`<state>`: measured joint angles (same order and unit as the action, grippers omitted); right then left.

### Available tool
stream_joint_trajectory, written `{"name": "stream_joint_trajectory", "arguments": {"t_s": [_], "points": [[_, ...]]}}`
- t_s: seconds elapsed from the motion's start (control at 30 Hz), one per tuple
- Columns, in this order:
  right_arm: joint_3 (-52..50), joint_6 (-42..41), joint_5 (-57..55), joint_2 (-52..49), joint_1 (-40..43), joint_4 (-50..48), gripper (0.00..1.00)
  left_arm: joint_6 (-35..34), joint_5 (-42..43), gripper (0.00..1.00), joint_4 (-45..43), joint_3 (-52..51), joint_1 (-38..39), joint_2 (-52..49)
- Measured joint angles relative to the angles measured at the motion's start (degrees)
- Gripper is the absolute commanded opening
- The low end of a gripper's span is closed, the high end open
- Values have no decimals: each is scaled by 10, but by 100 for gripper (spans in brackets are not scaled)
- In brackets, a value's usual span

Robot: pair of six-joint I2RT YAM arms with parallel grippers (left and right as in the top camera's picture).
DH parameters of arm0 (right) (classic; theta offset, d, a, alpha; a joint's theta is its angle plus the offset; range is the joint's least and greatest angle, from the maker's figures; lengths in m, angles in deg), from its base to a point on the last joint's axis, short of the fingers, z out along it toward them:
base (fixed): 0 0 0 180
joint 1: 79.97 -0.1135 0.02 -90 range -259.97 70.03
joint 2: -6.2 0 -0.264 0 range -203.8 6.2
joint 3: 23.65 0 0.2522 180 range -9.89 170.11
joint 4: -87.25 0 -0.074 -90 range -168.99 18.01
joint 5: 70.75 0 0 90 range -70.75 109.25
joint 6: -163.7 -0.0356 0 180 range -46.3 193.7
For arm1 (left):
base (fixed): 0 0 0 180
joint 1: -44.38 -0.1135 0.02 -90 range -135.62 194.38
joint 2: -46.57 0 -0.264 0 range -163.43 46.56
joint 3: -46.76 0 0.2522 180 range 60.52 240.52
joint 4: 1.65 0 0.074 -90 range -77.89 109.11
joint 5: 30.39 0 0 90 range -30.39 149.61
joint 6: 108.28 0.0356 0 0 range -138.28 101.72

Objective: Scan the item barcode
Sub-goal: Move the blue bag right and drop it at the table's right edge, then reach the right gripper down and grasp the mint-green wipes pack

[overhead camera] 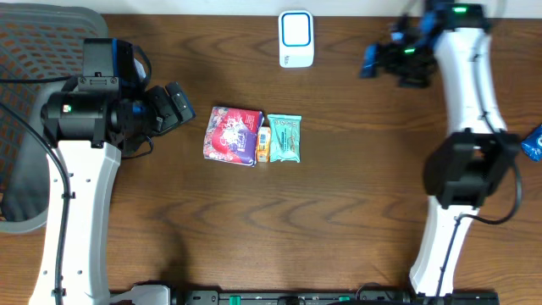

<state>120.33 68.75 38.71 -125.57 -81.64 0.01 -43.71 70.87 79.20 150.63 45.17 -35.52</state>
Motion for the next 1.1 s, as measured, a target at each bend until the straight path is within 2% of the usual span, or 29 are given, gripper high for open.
{"name": "stream_joint_trajectory", "arguments": {"t_s": [0.17,0.3,0.57,0.9,0.93,1.07,1.1], "points": [[-56,0,21,0,-81,-27,99,0,0,98,0,0,0,0],[-122,-2,56,0,-121,-73,94,0,0,98,0,0,0,0],[-212,-36,85,0,-162,-148,90,0,0,98,0,0,0,0],[-269,-73,92,0,-194,-204,83,0,0,98,0,0,0,0],[-275,-78,91,0,-198,-208,81,0,0,98,0,0,0,0],[-282,-98,75,2,-208,-220,60,0,0,98,0,0,0,0],[-284,-104,67,2,-210,-221,52,0,0,98,0,0,0,0]]}}
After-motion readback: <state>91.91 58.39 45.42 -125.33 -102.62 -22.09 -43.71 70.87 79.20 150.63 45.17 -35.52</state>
